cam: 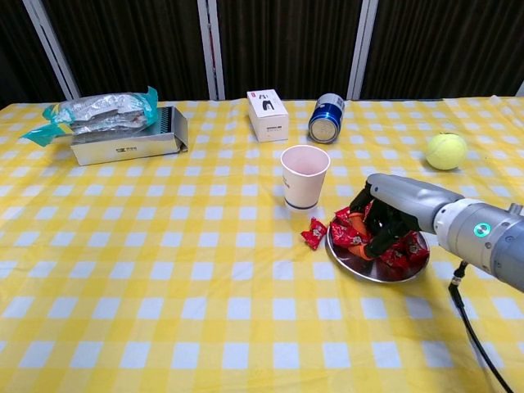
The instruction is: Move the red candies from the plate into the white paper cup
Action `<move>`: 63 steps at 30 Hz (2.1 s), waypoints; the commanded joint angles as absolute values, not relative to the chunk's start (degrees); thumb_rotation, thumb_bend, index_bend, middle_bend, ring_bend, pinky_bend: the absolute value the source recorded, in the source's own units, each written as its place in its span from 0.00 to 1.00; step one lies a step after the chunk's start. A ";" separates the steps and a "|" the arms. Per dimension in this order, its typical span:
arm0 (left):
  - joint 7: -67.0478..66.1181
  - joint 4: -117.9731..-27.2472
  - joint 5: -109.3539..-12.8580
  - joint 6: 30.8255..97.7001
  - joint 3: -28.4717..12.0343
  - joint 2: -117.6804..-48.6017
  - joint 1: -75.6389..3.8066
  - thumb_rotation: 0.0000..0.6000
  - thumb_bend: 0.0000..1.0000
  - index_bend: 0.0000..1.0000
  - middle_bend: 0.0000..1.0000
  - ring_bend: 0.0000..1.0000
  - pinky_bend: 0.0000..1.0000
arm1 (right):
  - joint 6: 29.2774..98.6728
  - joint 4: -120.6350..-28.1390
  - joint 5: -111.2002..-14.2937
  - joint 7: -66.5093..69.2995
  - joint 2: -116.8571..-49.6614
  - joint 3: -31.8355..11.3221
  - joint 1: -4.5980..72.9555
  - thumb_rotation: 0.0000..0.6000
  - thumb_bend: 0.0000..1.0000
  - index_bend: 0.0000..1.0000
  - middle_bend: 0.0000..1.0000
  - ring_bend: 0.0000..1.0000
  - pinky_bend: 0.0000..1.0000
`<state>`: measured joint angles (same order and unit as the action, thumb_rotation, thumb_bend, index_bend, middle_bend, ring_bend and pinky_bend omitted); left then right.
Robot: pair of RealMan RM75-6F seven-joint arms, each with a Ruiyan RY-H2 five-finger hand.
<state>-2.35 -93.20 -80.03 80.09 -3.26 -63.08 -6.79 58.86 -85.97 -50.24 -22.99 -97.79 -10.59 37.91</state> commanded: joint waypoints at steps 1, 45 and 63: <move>-2.34 -93.22 -79.99 80.08 -3.30 -63.06 -6.81 1.00 0.06 0.00 0.00 0.00 0.00 | 59.14 -86.14 -50.58 -22.82 -97.55 -11.07 38.04 1.00 0.51 0.71 0.87 0.83 0.95; -1.79 -93.65 -78.89 78.66 -3.44 -62.43 -7.28 1.00 0.06 0.00 0.00 0.00 0.00 | 58.78 -88.74 -38.81 -28.90 -92.74 -23.27 50.02 1.00 0.52 0.72 0.86 0.83 0.95; -1.60 -93.95 -78.59 78.62 -3.38 -62.08 -7.15 1.00 0.06 0.00 0.00 0.00 0.00 | 57.87 -84.70 -37.70 -27.75 -95.10 -21.32 51.82 1.00 0.52 0.58 0.87 0.83 0.95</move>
<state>-1.60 -93.95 -78.60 78.62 -3.38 -62.09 -7.15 57.86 -84.69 -37.70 -27.75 -95.09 -21.33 51.81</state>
